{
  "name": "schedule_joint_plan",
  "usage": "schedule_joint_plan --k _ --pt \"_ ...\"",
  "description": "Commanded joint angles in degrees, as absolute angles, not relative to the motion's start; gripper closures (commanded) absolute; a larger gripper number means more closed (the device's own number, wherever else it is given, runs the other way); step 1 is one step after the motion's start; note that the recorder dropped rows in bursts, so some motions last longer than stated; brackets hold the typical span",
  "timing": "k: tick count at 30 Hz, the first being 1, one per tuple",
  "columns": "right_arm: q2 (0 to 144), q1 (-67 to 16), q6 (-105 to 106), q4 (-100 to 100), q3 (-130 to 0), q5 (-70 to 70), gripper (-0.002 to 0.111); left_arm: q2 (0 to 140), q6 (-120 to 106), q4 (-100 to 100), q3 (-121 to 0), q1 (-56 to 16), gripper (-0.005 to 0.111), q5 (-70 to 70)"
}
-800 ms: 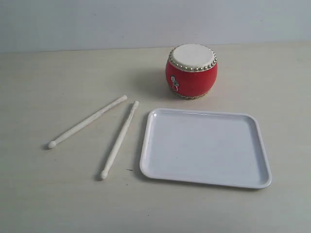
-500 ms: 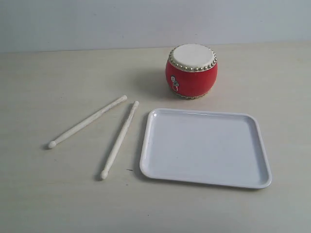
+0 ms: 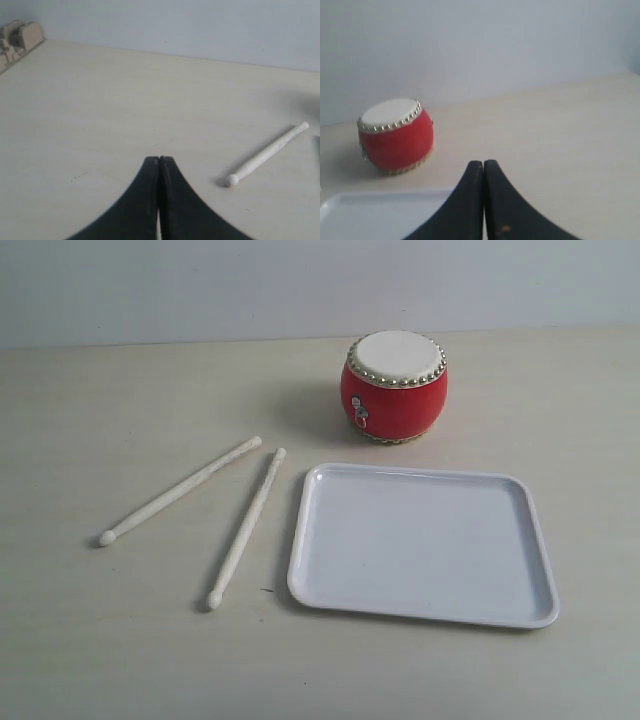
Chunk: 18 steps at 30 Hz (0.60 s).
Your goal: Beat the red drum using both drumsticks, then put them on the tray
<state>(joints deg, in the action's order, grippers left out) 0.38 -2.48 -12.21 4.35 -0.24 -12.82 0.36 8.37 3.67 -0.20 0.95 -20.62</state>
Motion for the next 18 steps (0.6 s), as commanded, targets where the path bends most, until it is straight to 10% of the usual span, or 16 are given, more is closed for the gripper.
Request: schedule_joint_plan --k 1,18 --pt "0.0 -2.2 -12.1 5.0 0.0 0.9 0.108 0.0 8.9 3.9 0.0 0.5 0.107 -20.3" --pt "5.5 -2.2 -19.7 -5.6 -8.4 39.4 0.108 0.0 8.8 3.9 0.0 0.5 0.107 -20.3"
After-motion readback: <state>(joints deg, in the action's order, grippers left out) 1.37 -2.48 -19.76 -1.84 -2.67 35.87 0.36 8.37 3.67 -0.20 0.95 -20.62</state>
